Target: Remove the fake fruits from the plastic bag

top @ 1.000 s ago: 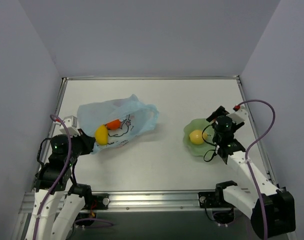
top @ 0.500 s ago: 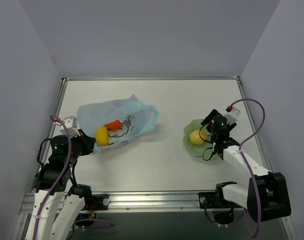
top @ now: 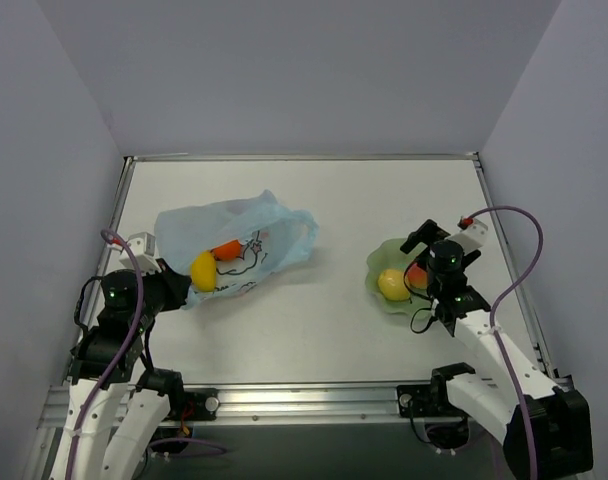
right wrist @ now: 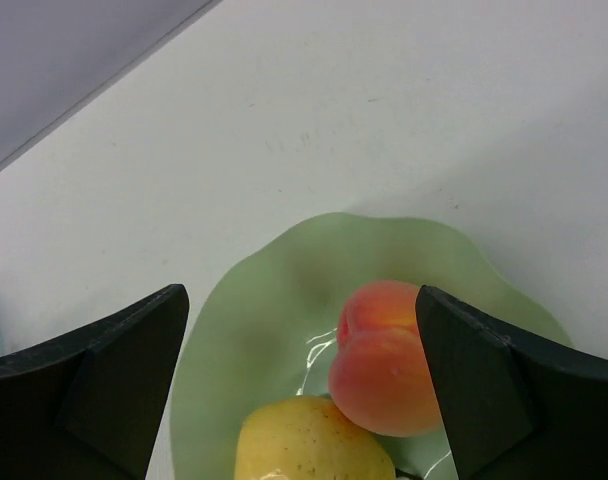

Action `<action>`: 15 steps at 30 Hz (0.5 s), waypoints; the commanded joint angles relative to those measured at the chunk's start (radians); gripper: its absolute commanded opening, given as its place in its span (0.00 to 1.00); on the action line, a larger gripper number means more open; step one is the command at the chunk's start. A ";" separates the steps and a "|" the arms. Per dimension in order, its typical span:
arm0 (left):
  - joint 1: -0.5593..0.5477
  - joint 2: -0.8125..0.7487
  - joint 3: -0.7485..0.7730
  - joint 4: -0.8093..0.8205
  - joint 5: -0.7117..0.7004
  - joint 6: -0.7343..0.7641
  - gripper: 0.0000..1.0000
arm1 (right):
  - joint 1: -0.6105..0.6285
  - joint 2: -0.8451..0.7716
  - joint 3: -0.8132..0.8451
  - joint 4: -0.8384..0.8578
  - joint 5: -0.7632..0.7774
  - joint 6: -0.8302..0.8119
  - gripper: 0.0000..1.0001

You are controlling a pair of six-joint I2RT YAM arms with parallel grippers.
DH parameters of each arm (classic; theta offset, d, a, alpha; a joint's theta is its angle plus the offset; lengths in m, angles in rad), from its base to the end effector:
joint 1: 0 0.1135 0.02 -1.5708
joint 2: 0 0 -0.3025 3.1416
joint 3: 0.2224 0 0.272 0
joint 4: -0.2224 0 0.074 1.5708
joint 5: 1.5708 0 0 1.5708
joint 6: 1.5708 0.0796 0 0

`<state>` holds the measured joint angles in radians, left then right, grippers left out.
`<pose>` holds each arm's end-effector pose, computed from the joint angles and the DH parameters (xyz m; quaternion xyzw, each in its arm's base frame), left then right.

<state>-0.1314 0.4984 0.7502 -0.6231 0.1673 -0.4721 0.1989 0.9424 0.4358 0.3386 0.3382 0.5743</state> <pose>0.1355 -0.0313 0.3270 -0.0930 0.8187 -0.2330 0.5166 0.2505 0.0236 0.2570 0.2472 0.7196 0.1208 0.6376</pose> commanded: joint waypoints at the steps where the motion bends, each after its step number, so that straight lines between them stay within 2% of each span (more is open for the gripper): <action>1: -0.001 0.011 0.046 0.020 0.005 0.001 0.02 | 0.069 -0.042 0.087 -0.059 0.036 -0.033 0.92; 3: 0.001 0.014 0.044 0.020 0.006 0.001 0.02 | 0.135 -0.036 0.124 -0.040 0.009 -0.051 0.86; 6: 0.004 0.017 0.046 0.022 0.008 0.001 0.02 | 0.322 0.050 0.191 0.005 -0.054 -0.089 0.67; 7: 0.004 0.017 0.046 0.020 0.006 0.001 0.02 | 0.385 0.126 0.249 0.016 -0.048 -0.102 0.50; 8: 0.004 0.019 0.046 0.020 0.005 0.001 0.02 | 0.505 0.169 0.283 0.043 -0.044 -0.137 0.39; 10: 0.006 0.025 0.046 0.019 0.006 0.001 0.02 | 0.607 0.306 0.370 0.092 -0.060 -0.174 0.27; 11: 0.007 0.026 0.046 0.020 0.003 0.001 0.02 | 0.679 0.350 0.392 0.162 -0.088 -0.210 0.26; 15: 0.009 0.040 0.047 0.022 0.008 0.001 0.02 | 0.789 0.617 0.509 0.312 -0.192 -0.275 0.27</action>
<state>-0.1295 0.5228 0.7502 -0.6228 0.1677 -0.4721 0.9295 1.4307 0.8780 0.5003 0.2241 0.3908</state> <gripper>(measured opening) 0.028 0.268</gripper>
